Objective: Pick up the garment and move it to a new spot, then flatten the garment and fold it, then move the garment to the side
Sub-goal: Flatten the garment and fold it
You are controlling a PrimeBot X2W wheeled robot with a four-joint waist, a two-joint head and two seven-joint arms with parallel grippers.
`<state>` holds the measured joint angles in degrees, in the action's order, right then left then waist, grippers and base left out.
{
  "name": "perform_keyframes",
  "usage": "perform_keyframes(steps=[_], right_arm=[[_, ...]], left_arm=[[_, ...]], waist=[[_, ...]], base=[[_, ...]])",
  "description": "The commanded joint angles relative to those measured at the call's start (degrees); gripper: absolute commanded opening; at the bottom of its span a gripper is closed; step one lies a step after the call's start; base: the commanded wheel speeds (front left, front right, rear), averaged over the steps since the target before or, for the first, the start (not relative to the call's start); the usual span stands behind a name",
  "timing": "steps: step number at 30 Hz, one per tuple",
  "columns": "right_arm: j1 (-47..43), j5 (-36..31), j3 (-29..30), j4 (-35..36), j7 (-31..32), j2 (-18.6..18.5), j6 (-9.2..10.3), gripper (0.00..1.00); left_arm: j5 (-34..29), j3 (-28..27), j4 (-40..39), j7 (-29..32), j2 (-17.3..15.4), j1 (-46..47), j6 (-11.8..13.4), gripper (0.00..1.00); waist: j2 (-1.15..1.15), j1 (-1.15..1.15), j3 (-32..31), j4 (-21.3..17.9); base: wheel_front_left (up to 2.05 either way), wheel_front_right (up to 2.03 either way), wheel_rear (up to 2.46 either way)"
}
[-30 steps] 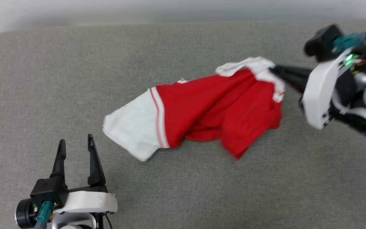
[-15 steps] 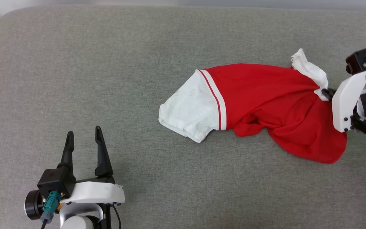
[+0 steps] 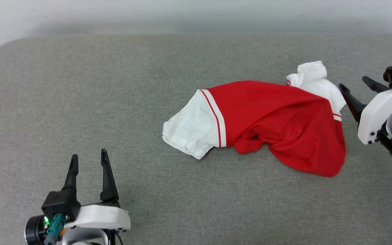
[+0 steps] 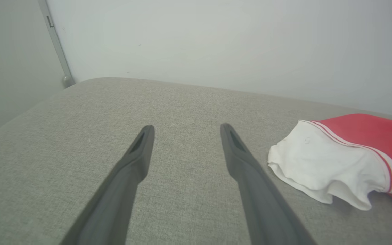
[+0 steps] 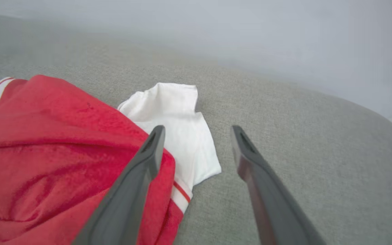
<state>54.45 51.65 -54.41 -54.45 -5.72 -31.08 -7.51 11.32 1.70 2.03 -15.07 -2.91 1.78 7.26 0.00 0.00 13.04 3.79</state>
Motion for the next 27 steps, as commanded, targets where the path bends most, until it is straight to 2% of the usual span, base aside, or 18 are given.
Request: perform_keyframes(steps=[1, 6, 9, 11, 15, 21, 24, 27], right_arm=[[-0.93, -0.44, 0.25, 0.47, -1.98, -0.5, 0.04, 1.0], [-1.56, -3.24, 1.49, 3.42, -7.27, -1.52, 0.03, 1.0], [-1.51, -5.7, 1.57, 6.77, -7.89, -2.37, 0.04, 1.0], [-1.76, -6.76, 0.73, 10.08, -5.8, -2.91, 0.04, 1.0], [-2.39, -7.0, -3.71, 20.0, 5.32, -6.84, 0.03, 1.0], [-1.43, -2.17, -9.19, 37.09, 25.2, -14.73, 0.04, 1.0], [-1.11, 0.27, -10.63, 41.09, 32.46, -16.3, 0.04, 1.0], [-1.4, 1.89, -11.43, 40.79, 36.31, -15.36, 0.04, 1.0]], left_arm=[[-0.29, -0.17, -0.04, -0.14, 0.04, -0.94, -0.04, 1.0], [-0.38, -0.66, -0.87, -0.14, 0.04, -2.78, 0.18, 1.0], [-0.45, -0.84, -1.39, -0.14, 0.04, -3.71, 0.32, 1.0], [-0.52, -0.8, -1.59, -0.14, 0.04, -4.09, 0.5, 1.0], [-0.57, -0.61, -1.94, -0.14, 0.05, -4.71, 0.65, 1.0], [-0.54, -0.39, -2.48, -0.14, 0.05, -4.57, 0.9, 1.0], [-0.57, -0.13, -2.76, -0.14, 0.05, -3.75, 0.89, 1.0], [-0.51, 0.07, -2.89, -0.14, 0.05, -2.79, 0.68, 1.0]], waist=[[0.0, 0.0, -1.43, -0.75], [0.0, 0.0, -2.89, -1.43], [0.0, 0.0, -3.29, -1.7], [0.0, 0.0, -3.51, -1.74], [0.0, 0.0, -3.7, -1.61], [0.0, 0.0, -3.1, -1.45], [0.0, 0.0, -2.11, -1.18], [0.0, 0.0, -0.77, -0.77]], base=[[0.0, 0.0, 0.0], [0.0, 0.0, 0.0], [0.0, 0.0, 0.0], [0.0, 0.0, 0.0], [0.0, 0.0, 0.0], [0.0, 0.0, 0.0], [0.0, 0.0, 0.0], [0.0, 0.0, 0.0]])
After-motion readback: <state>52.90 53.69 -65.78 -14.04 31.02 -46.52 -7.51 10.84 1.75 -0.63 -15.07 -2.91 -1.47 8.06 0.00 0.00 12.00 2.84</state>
